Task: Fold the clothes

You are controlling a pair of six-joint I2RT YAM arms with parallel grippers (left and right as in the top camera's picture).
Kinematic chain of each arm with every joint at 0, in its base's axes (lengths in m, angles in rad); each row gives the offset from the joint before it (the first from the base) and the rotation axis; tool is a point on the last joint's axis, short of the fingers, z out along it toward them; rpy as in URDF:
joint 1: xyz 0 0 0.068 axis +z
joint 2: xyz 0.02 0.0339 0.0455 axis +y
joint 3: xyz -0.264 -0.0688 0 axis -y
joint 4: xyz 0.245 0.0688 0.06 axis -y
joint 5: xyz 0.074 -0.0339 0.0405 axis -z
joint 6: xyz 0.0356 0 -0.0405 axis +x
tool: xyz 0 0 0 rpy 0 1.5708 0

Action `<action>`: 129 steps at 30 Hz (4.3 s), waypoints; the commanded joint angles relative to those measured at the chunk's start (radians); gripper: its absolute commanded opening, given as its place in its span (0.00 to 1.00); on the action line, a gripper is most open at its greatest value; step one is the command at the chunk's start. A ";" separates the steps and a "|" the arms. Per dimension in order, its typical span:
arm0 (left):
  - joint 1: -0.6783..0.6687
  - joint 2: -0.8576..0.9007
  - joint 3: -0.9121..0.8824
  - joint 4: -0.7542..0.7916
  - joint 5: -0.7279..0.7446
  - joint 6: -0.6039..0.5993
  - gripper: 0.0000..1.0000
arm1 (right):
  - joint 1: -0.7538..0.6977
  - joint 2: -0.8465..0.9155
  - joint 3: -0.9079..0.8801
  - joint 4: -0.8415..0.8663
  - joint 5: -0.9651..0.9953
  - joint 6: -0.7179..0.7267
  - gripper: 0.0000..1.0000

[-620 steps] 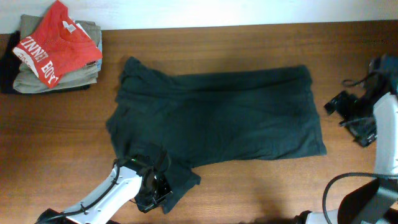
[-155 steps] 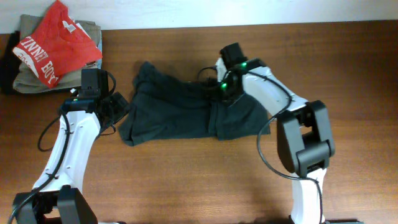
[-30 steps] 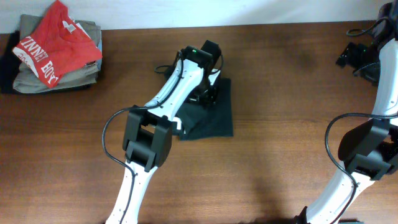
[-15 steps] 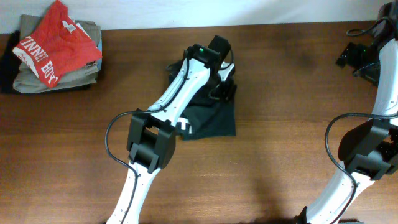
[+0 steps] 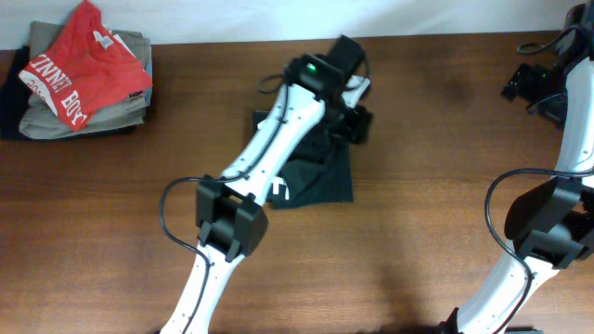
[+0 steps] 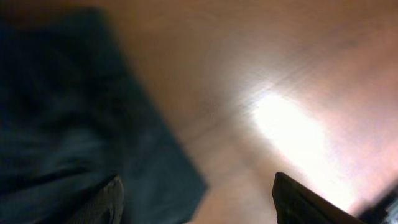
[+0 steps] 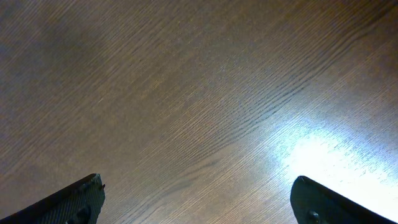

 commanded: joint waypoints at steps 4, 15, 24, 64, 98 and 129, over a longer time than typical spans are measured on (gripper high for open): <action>0.170 0.009 0.007 -0.023 -0.074 -0.055 0.76 | 0.002 -0.011 0.002 0.000 0.020 0.003 0.99; 0.092 0.029 -0.101 0.058 -0.043 -0.060 0.77 | 0.002 -0.011 0.002 0.000 0.020 0.003 0.99; 0.093 0.075 -0.105 0.056 -0.117 -0.081 0.76 | 0.002 -0.011 0.002 0.000 0.020 0.003 0.99; -0.097 0.127 0.111 -0.055 -0.069 0.062 0.86 | 0.002 -0.011 0.002 0.000 0.020 0.003 0.99; 0.136 -0.223 -0.344 -0.258 -0.028 0.087 0.99 | 0.002 -0.011 0.002 0.000 0.020 0.003 0.99; -0.048 -0.222 -0.558 0.019 0.124 0.158 0.00 | 0.002 -0.011 0.002 0.000 0.020 0.003 0.99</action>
